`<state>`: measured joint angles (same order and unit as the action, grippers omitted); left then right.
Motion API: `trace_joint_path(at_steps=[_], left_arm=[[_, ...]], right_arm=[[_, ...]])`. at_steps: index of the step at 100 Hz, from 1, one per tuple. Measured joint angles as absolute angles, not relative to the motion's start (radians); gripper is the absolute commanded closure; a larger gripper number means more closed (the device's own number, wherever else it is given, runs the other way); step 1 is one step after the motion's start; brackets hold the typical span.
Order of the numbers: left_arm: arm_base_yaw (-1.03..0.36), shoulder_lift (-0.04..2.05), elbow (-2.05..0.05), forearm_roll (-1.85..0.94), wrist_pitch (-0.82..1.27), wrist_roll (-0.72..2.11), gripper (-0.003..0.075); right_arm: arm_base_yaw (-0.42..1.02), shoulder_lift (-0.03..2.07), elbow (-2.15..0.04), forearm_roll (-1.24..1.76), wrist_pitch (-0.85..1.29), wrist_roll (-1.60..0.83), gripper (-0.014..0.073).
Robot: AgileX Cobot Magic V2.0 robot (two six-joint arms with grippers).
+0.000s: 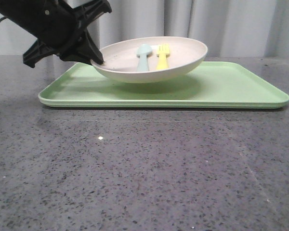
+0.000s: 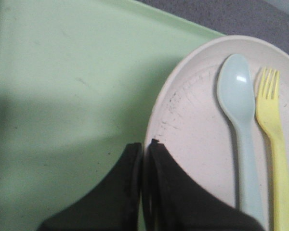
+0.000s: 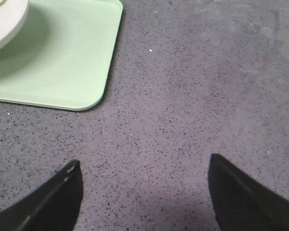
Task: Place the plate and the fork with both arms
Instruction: 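Carry the plate over the green tray and lower it onto the tray, then open the left gripper and withdraw it from the plate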
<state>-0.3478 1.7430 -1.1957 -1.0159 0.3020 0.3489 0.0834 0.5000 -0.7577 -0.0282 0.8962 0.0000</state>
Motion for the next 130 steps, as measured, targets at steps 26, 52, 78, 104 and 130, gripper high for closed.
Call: trace_joint_path(at_steps=[26,52,78,104,130], left_arm=[[-0.356,1.766,-1.196,-1.007,0.296,0.348,0.0741],[-0.356,1.766,-1.196,-1.000,0.292,0.348,0.0741],[-0.356,1.776,-1.196,-1.000,0.276,0.347,0.0741],[-0.356,1.795,-1.196,-1.000,0.276,0.347,0.0741],[-0.356,1.795,-1.196,-1.000,0.276,0.347,0.0741]], right_arm=[[0.083,0.500,-0.758,-0.028,0.896,0.000,0.0050],[0.083,0.500,-0.758,-0.028,0.896,0.000,0.0050],[0.083,0.500,-0.758,-0.028,0.896,0.005,0.0050],[0.083,0.500,-0.758,-0.028,0.896,0.000,0.0050],[0.083,0.500,-0.758,-0.028,0.896,0.000,0.0050]])
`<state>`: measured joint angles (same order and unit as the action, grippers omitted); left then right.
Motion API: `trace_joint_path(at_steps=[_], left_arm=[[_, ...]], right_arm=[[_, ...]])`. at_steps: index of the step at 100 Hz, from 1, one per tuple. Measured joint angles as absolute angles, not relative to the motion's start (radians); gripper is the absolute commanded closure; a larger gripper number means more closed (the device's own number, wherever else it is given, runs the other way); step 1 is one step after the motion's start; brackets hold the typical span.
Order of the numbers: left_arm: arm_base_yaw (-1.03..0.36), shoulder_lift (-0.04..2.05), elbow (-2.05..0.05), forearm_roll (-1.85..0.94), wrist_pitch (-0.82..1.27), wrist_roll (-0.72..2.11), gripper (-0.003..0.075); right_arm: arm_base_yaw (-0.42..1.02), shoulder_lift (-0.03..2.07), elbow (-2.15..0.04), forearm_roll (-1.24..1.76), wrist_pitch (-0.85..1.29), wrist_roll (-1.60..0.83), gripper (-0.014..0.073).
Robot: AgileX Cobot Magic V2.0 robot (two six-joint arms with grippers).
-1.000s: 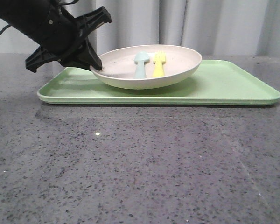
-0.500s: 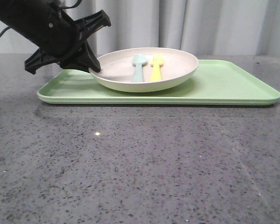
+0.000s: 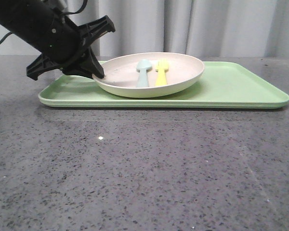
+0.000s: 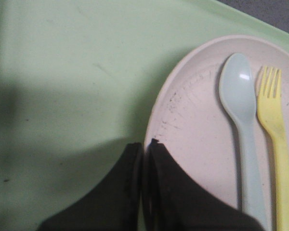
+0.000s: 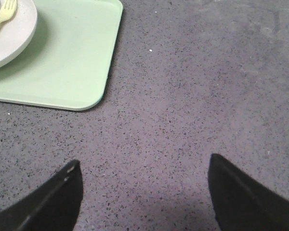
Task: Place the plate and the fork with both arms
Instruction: 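Open the left gripper and withdraw it from the plate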
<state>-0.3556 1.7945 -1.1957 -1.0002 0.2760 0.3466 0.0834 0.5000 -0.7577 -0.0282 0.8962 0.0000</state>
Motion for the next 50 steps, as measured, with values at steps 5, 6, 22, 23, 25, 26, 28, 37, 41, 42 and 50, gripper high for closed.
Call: trace_joint_path(at_steps=[5,6,22,23,25,26,28,37,41,42,50], left_arm=[[-0.356,1.795,-1.196,-1.000,0.276,0.347,0.0740],[-0.356,1.795,-1.196,-1.000,0.276,0.347,0.0740],[-0.357,1.795,-1.196,-1.000,0.276,0.345,0.0738],[-0.357,1.795,-1.196,-1.000,0.276,0.345,0.0738],[-0.357,1.795,-1.196,-1.000,0.276,0.345,0.0738],[-0.357,1.795,-1.196,-1.000,0.276,0.345,0.0737],[-0.357,1.795,-1.196,-1.000,0.276,0.345,0.0736],[-0.357,1.795,-1.196,-1.000,0.276,0.345,0.0694],[-0.357,1.795,-1.196,-1.000,0.276,0.345,0.0661],[-0.357,1.795,-1.196,-1.000,0.276,0.345,0.0654],[-0.357,1.795,-1.196,-1.004,0.272,0.345,0.0577]], right_arm=[[0.083,0.500,-0.758,-0.028,0.896,0.000,0.0050],[0.083,0.500,-0.758,-0.028,0.896,0.000,0.0050],[0.083,0.500,-0.758,-0.028,0.896,0.000,0.0050],[0.083,0.500,-0.758,-0.028,0.896,0.000,0.0050],[0.083,0.500,-0.758,-0.028,0.896,0.000,0.0050],[0.083,0.500,-0.758,-0.028,0.896,0.000,0.0050],[0.083,0.500,-0.758,-0.028,0.896,0.000,0.0050],[0.083,0.500,-0.758,-0.028,0.896,0.000,0.0050],[0.083,0.500,-0.758,-0.028,0.896,0.000,0.0050],[0.083,0.500,-0.758,-0.028,0.896,0.000,0.0050],[0.083,0.500,-0.758,-0.028,0.896,0.000,0.0050]])
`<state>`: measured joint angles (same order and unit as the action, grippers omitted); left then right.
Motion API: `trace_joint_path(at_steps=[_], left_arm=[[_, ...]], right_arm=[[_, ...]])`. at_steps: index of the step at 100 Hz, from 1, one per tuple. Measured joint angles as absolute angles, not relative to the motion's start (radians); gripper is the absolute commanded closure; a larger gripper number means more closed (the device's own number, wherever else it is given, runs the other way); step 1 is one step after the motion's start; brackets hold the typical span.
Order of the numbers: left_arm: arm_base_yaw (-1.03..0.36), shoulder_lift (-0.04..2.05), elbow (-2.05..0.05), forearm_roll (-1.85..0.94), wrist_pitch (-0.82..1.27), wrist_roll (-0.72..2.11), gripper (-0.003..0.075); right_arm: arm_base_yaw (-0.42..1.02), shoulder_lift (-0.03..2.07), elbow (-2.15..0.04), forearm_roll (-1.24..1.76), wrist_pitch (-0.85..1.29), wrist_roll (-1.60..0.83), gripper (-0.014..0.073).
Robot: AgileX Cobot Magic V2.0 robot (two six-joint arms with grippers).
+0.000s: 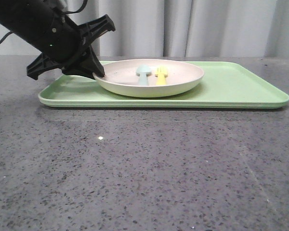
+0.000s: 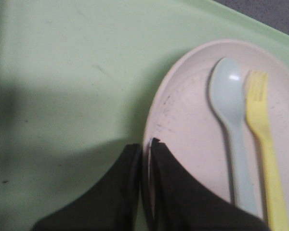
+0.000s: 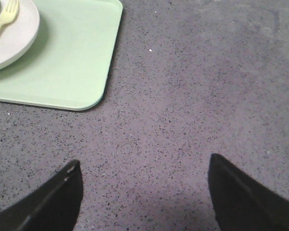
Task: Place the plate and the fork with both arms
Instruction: 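Open the left gripper and withdraw it from the plate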
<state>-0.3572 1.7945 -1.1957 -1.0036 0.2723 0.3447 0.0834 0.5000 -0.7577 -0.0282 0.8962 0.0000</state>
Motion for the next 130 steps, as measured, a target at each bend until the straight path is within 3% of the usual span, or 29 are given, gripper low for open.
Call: trace_joint_path(at_steps=[18,32,68,130], left_arm=[[-0.357,1.795,-1.196,-1.004,0.271,0.343,0.0414],[-0.357,1.795,-1.196,-1.006,0.271,0.343,0.0347],[-0.339,1.727,-1.196,-0.996,0.277,0.339,0.0344],[-0.053,1.406,-1.187,-0.572,0.558,0.338,0.0345]], right_arm=[[0.083,0.500,-0.758,-0.028,0.896,0.000,0.0050],[0.083,0.500,-0.758,-0.028,0.896,0.000,0.0050],[0.083,0.500,-0.758,-0.028,0.896,0.000,0.0050],[0.083,0.500,-0.758,-0.028,0.896,0.000,0.0050]])
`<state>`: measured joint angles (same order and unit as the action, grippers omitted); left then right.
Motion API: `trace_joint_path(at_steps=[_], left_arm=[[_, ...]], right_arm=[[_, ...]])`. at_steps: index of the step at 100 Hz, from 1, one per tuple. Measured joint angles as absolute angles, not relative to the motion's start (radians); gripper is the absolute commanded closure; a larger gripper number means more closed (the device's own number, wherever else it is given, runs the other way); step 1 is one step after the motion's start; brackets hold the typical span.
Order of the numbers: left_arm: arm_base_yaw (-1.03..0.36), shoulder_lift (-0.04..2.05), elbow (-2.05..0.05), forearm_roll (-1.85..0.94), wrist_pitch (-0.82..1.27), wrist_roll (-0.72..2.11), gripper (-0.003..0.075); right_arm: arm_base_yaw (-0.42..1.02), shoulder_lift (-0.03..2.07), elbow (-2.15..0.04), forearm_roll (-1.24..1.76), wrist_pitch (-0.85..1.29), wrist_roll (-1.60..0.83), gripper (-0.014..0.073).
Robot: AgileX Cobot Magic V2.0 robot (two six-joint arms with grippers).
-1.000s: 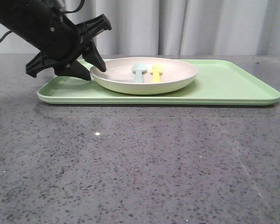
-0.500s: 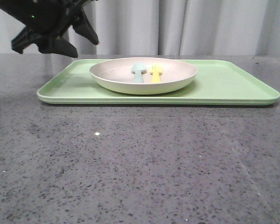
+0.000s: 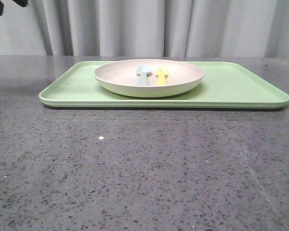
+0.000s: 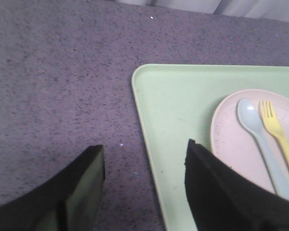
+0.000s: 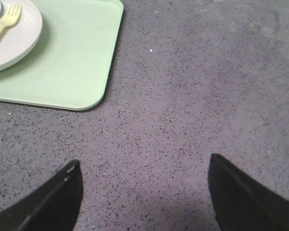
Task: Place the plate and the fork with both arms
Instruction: 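Open the left gripper and withdraw it from the plate, then move the right gripper above the yellow fork on the plate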
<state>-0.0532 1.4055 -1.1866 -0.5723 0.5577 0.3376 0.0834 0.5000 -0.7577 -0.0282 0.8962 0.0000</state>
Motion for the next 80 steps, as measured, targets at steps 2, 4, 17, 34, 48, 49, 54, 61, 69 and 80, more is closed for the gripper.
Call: trace_joint_path(at_steps=[2,4,17,34,48,49,54,61,69,80], left_arm=[[-0.048,1.393,-1.184,-0.555,0.560,0.338,0.0345],[-0.047,1.380,-1.176,-0.544,0.560,0.338,0.0345],[-0.016,1.303,-1.120,-0.455,0.565,0.338,0.0345],[0.015,1.199,-1.003,-0.394,0.554,0.338,0.0345],[0.019,1.102,-0.868,-0.359,0.490,0.338,0.0345],[0.019,1.092,-0.861,-0.356,0.488,0.338,0.0345],[0.019,1.057,-0.813,-0.349,0.476,0.338,0.0345],[0.019,1.009,-0.749,-0.347,0.470,0.338,0.0345],[0.020,0.958,-0.684,-0.345,0.469,0.338,0.0345],[0.020,0.889,-0.630,-0.345,0.471,0.338,0.0345]], right_arm=[[0.083,0.500,-0.758,-0.028,0.896,0.000,0.0050],[0.083,0.500,-0.758,-0.028,0.896,0.000,0.0050],[0.083,0.500,-0.758,-0.028,0.896,0.000,0.0050],[0.083,0.500,-0.758,-0.028,0.896,0.000,0.0050],[0.083,0.500,-0.758,-0.028,0.896,0.000,0.0050],[0.083,0.500,-0.758,-0.028,0.896,0.000,0.0050],[0.083,0.500,-0.758,-0.028,0.892,0.000,0.0050],[0.083,0.500,-0.758,-0.028,0.888,0.000,0.0050],[0.083,0.500,-0.758,-0.028,0.883,0.000,0.0050],[0.083,0.500,-0.758,-0.028,0.880,0.000,0.0050]])
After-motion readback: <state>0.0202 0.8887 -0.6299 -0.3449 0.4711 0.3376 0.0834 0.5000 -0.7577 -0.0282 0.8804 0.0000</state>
